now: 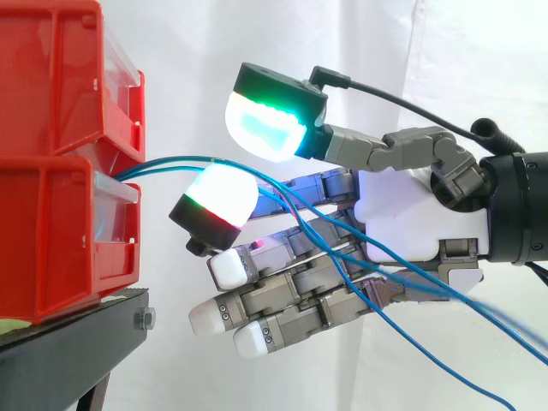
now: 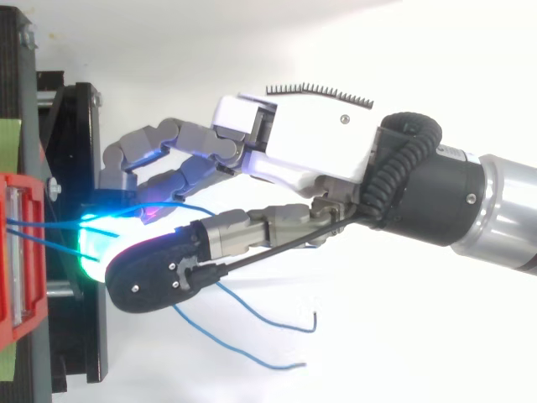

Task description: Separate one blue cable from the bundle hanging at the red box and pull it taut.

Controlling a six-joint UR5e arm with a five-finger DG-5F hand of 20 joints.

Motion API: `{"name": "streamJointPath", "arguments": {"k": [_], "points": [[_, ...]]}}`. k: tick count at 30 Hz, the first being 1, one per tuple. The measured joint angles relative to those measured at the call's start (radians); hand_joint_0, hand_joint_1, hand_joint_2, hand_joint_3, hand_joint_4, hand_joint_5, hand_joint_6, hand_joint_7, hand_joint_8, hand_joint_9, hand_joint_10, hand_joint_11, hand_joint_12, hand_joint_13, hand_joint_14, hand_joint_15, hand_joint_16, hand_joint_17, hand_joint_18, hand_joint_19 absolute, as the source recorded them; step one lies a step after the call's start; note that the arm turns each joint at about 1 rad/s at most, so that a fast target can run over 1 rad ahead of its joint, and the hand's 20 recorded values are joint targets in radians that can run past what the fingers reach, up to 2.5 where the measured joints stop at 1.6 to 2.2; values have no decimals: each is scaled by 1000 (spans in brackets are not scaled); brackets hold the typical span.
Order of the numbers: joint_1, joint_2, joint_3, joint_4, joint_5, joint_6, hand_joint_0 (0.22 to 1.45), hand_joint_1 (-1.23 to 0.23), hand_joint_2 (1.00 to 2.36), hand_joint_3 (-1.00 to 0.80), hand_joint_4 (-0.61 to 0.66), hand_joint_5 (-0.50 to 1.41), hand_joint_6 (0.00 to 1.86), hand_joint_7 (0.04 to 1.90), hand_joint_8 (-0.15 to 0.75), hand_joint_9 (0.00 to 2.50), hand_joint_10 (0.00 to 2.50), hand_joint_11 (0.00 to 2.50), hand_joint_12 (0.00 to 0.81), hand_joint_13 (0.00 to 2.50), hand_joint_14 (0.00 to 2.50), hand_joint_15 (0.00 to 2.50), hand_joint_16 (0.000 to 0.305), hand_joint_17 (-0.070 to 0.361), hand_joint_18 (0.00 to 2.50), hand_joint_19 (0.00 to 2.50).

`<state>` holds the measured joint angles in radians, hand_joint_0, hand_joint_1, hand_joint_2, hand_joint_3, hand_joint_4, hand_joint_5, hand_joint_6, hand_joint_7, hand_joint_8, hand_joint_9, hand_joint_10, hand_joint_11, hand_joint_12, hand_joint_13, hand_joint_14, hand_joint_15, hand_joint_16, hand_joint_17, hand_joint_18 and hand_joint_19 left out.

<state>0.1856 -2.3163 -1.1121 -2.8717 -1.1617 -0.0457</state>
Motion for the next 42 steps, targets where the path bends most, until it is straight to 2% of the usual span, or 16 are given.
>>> {"name": "streamJointPath", "arguments": {"k": [2,7,9,11,15,18,19,22,24,27,29,34,36,38,39,42], "points": [[0,0,0,0,0,0,602,-728,1013,-295,178,-168,794,1126,323,831,17,695,321,634,9,252,34,76,570,235],[0,0,0,1,0,0,660,-875,1015,-282,155,-188,814,1076,304,800,18,711,328,625,9,259,35,78,565,255],[0,0,0,0,0,0,704,-917,1014,-315,149,-193,822,1064,297,795,19,717,331,627,9,258,36,80,580,258],[0,0,0,0,0,0,767,-945,1000,-500,158,-193,825,1055,293,794,18,725,335,630,9,255,37,82,598,255],[0,0,0,-1,0,0,683,-956,1000,-500,154,-188,830,1079,287,807,18,736,333,638,10,269,37,83,612,263],[0,0,0,-2,0,0,520,-884,1000,-500,180,-186,834,1063,295,812,16,757,345,627,12,279,39,88,597,272],[0,0,0,-2,0,0,466,-776,1000,-500,186,-182,829,1045,319,809,17,752,364,626,10,285,43,97,601,272],[0,0,0,-2,0,0,512,-444,1000,-500,188,-151,752,1099,313,837,18,724,341,618,10,283,40,90,568,291],[0,0,0,-1,1,0,570,-352,1000,-500,174,-132,703,1160,297,857,16,718,325,624,10,288,36,81,552,307],[0,0,0,-1,2,0,624,-445,1002,-486,164,-125,675,1195,302,879,19,721,321,632,12,285,35,78,557,311],[0,0,0,-1,3,0,631,-643,1013,-323,176,-120,579,1281,300,848,20,722,325,632,10,295,35,79,560,308],[0,0,0,-1,9,0,642,-774,1018,-215,166,-131,605,1271,300,843,19,739,326,623,10,291,35,80,562,315],[0,0,0,-1,10,0,655,-800,1018,-216,165,-143,640,1231,299,837,20,739,328,623,10,290,36,80,563,316],[0,0,0,-1,13,0,624,-841,1010,-376,171,-164,690,1158,290,814,19,748,329,617,10,293,36,81,562,322],[0,0,0,-1,15,0,605,-834,1005,-426,174,-164,691,1159,291,809,19,751,331,616,10,292,36,82,562,322],[1,0,0,0,20,0,526,-546,1000,-500,195,-153,709,1129,305,840,18,736,340,620,10,293,39,88,564,322]]}}
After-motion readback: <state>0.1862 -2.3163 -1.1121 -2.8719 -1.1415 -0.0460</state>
